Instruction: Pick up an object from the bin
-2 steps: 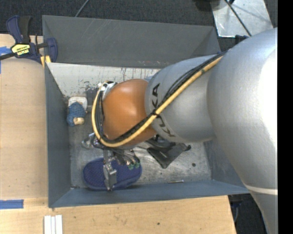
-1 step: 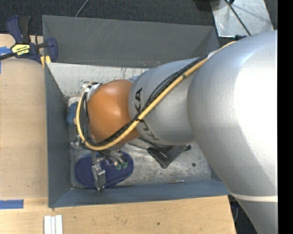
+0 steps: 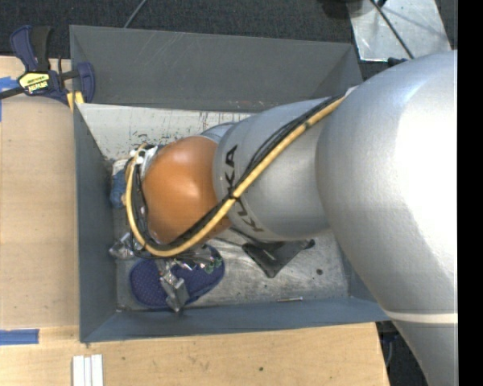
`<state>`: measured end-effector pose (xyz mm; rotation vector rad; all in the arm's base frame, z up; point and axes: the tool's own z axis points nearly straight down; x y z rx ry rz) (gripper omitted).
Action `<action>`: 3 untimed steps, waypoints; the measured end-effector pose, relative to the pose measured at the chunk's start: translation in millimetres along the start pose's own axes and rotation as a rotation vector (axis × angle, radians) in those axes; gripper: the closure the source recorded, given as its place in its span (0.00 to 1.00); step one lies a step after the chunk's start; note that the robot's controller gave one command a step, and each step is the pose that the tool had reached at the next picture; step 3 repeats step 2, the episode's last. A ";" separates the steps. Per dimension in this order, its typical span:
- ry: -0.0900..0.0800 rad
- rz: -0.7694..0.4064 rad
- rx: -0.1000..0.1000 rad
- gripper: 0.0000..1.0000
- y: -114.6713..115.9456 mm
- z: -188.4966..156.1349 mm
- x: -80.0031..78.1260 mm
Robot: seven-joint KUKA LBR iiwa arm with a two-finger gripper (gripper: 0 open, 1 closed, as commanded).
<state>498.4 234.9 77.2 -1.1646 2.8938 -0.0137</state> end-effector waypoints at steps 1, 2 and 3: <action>0.005 -0.009 -0.010 1.00 6.7 1.2 0.5; 0.006 -0.021 -0.013 1.00 0.0 -123.8 -0.5; 0.006 -0.021 -0.013 1.00 0.0 -123.8 -0.5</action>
Offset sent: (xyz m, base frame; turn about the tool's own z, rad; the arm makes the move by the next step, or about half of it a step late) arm 0.0000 0.0000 0.0000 0.0000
